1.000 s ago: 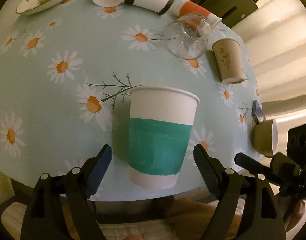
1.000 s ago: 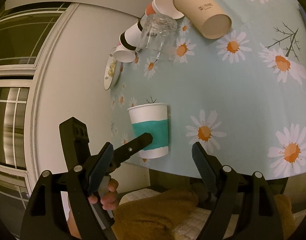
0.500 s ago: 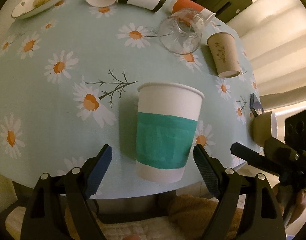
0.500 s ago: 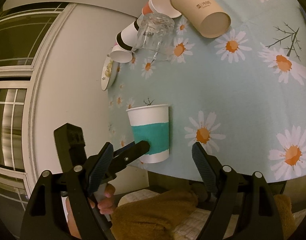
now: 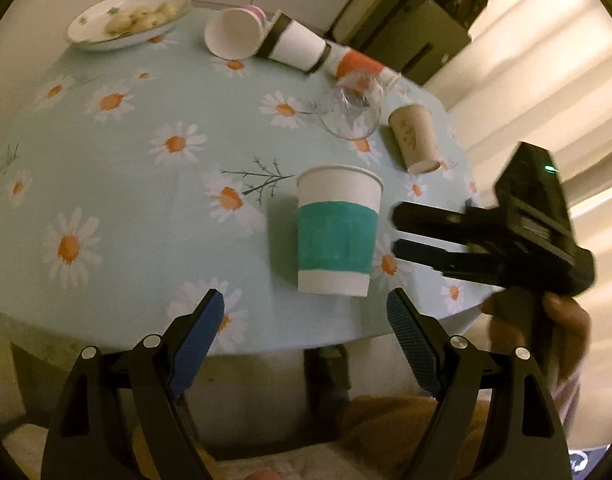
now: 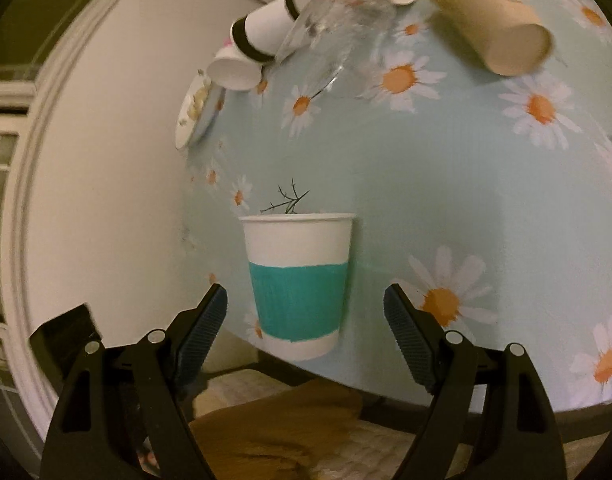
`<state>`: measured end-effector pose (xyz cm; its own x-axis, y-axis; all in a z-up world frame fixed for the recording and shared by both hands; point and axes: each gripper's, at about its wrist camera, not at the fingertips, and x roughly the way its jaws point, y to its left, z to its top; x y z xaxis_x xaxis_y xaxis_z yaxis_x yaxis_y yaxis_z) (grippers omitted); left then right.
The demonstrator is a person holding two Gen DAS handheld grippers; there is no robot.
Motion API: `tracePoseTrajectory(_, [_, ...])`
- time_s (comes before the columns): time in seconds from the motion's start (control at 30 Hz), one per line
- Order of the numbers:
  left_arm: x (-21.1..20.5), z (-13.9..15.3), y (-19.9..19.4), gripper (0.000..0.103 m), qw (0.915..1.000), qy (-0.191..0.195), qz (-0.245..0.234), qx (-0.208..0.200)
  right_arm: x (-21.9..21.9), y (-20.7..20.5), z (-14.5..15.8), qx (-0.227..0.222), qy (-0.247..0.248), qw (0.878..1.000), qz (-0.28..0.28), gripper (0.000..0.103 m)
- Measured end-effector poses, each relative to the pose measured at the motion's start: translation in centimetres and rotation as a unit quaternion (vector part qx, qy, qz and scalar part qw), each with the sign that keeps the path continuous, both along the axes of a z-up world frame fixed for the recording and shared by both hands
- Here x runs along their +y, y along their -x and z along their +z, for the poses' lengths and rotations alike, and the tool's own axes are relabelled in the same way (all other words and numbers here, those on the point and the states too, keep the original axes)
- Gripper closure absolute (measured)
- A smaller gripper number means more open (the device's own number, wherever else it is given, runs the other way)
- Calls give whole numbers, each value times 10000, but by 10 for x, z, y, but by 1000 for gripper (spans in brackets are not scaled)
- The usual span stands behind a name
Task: Flip cup upright
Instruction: 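Close the right tool around the upright cup while the left tool withdraws, then lift the cup with the right tool and lower it onto the tablecloth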
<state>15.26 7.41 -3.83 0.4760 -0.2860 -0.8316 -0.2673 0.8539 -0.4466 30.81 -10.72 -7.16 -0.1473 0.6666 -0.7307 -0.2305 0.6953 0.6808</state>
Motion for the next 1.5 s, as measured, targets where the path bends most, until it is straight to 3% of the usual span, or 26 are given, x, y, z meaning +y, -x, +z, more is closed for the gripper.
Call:
tracePoseTrajectory(0.17, [12,-6,26,22,9982,402,308,-315,30,6,-3,-359,554,9974,284,23])
tracePoseTrajectory(0.23, [15,-8,32,22,9973,463,404,-400,39,9,-3,-513,758,9950,404,32])
tracePoseTrajectory(0.37, [21,-18,40,22,9965,571,456,-404,49,10,-9,-563,963,9927,451,39])
tracePoseTrajectory(0.77, [33,-21,46,22,9943,691,580,-563,49,17,7,-869,917,9913,362,40])
tracePoseTrajectory(0.97, [35,-18,48,22,9936,600,620,-732,41,42,40,-1864,599,9806,136,40])
tracePoseTrajectory(1.2, [39,-21,49,22,9928,577,624,-847,23,94,63,-3819,277,9229,-405,40])
tracePoseTrajectory(1.27, [39,-19,50,22,9936,413,619,-850,23,103,57,-4140,283,9083,-529,40])
tracePoseTrajectory(1.37, [40,-18,53,22,9942,242,620,-845,29,118,41,-4752,459,8766,-597,40])
tracePoseTrajectory(1.5, [47,-19,59,22,9938,199,721,-819,31,128,24,-5077,566,8568,-701,40])
